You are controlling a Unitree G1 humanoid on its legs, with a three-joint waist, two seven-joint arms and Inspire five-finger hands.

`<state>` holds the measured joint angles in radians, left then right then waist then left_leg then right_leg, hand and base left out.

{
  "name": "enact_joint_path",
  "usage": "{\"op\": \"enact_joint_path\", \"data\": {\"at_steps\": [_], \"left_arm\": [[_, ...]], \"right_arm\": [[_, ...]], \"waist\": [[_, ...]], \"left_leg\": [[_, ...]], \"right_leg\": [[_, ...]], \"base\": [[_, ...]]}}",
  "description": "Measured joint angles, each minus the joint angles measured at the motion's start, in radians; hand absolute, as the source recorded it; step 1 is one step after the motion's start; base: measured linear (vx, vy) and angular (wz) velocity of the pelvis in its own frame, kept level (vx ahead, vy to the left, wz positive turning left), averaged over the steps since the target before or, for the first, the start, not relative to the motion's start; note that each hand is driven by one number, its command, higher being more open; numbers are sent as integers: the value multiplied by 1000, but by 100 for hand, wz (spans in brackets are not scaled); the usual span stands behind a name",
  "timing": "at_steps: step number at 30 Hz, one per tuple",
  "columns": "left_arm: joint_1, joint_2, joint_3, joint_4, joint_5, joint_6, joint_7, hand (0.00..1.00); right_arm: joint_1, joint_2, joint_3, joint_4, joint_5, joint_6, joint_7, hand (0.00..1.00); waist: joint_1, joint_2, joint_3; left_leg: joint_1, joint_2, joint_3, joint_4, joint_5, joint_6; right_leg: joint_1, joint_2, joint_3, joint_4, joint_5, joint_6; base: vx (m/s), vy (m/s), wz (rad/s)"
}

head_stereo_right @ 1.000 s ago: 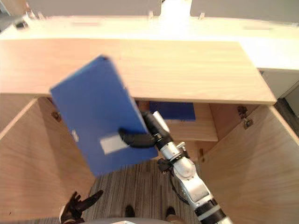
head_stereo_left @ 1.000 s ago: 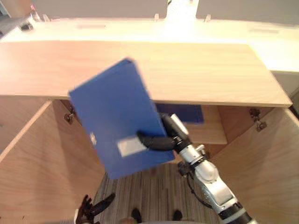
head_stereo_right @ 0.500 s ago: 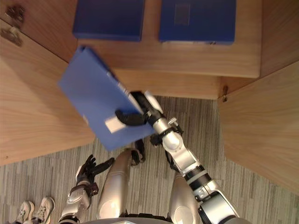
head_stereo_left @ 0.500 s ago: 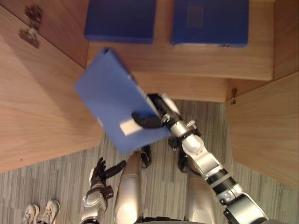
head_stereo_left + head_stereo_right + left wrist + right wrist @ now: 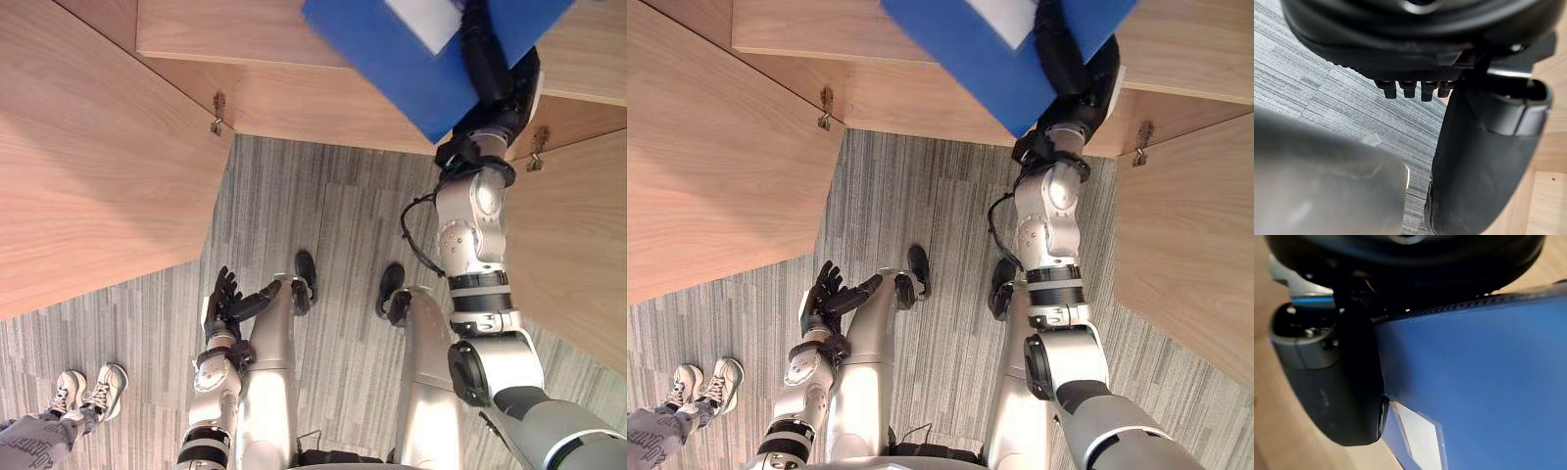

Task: Walk over to the cabinet, pick up the folder, carry it to the office cabinet, place the folder inside the office cabinet, then close the office cabinet door

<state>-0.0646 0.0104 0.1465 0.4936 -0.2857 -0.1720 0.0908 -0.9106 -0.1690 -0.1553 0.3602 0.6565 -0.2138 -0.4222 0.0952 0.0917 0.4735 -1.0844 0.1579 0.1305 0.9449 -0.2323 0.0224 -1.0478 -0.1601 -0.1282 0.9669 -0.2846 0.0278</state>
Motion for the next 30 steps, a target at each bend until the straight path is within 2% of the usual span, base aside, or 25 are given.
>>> {"op": "enact_joint_path", "data": {"at_steps": [2, 4, 7, 11, 15, 21, 23, 30], "left_arm": [[0, -3, -6, -3, -12, 0, 8, 100], [1, -3, -13, -10, -30, 1, 25, 100], [1, -6, -22, -22, -31, -1, 32, 100], [-1, -9, -36, -29, -43, -5, 35, 100], [-3, -9, -39, -27, -52, -6, 36, 100], [-18, -13, -42, 15, -52, -3, 36, 100], [-19, -14, -47, 37, -52, -2, 36, 100], [-37, -23, -58, 68, -57, -5, 36, 100]], "right_arm": [[-45, 3, -35, 42, 39, -2, -24, 100], [-68, 30, -58, 41, 103, -38, -61, 100], [-106, 33, -87, 61, 149, -53, -82, 100], [-157, 10, -103, 114, 209, -56, -81, 100], [-206, -4, -94, 144, 240, -56, -73, 100], [-224, 2, -26, 147, 265, -44, -23, 100], [-224, 16, -23, 168, 266, -36, -23, 100], [-249, 10, 56, 262, 264, 9, -7, 100]], "waist": [[2, 0, 0], [1, 1, -1], [-2, 1, -2], [-1, 2, -4], [-1, 3, -4], [-1, 2, -8], [-4, 2, -29], [-27, 3, -30]], "left_leg": [[-2, 0, -3, -5, 2, -1], [-2, -1, -9, -9, 4, -2], [-2, -13, -13, -26, 19, -2], [-2, -18, -24, -65, 42, -16], [1, -19, -33, -88, 67, -14], [58, -10, -27, -124, 71, -15], [70, -7, -22, -143, 73, -15], [117, -3, -4, -189, 79, -12]], "right_leg": [[0, 0, -6, -6, 0, 0], [5, -2, -16, -11, 0, -1], [5, -13, -22, -15, 1, -2], [11, -17, -43, -45, 19, -13], [17, -15, -58, -62, 29, -24], [73, -3, -63, -103, 37, -30], [84, 2, -63, -127, 46, -30], [133, 10, -64, -185, 68, -23]], "base": [[-2, -55, 2], [-1, -53, 5], [-31, -51, 12], [-75, -63, 9], [-45, -54, 6], [-8, -40, -3], [0, -24, -8], [7, -8, -5]]}}
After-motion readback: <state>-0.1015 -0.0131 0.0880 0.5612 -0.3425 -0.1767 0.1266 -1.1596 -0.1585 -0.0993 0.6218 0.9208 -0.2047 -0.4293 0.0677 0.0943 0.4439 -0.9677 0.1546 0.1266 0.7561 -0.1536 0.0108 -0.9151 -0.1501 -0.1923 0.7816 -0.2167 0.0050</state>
